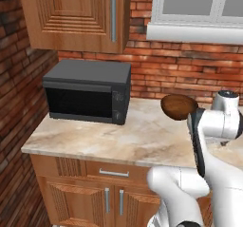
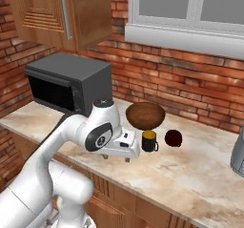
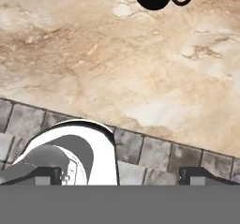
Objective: Clear the mugs and bowl far away from the sink.
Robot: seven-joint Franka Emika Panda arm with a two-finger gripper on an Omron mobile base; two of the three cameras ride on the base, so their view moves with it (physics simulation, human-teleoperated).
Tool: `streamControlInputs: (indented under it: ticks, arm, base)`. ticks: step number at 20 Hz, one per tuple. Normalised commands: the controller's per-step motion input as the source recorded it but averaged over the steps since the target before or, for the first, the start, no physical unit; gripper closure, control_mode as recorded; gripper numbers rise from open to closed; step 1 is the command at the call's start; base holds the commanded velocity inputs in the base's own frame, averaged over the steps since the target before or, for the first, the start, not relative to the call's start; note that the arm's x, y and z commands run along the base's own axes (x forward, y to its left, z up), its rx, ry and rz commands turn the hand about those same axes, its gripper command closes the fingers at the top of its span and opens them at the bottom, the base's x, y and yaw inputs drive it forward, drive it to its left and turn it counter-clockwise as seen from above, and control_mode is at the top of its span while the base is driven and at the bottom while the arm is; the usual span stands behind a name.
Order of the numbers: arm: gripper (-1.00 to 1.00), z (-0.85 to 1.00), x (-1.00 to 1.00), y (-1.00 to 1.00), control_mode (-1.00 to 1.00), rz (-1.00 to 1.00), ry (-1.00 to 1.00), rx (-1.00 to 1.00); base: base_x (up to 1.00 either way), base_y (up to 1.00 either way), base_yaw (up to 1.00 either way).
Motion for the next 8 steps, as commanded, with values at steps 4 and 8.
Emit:
streamControlInputs:
  ticks: [4,8]
  arm:
    - [-1.00,0.00,0.21,0.85,-1.00,-0.43,0.02,0.00]
    - [-1.00,0.00,0.83,0.78,-1.00,-0.31,0.17,0.00]
  base:
    - [0.00,0.00,0.00]
    - [0.00,0.00,0.00]
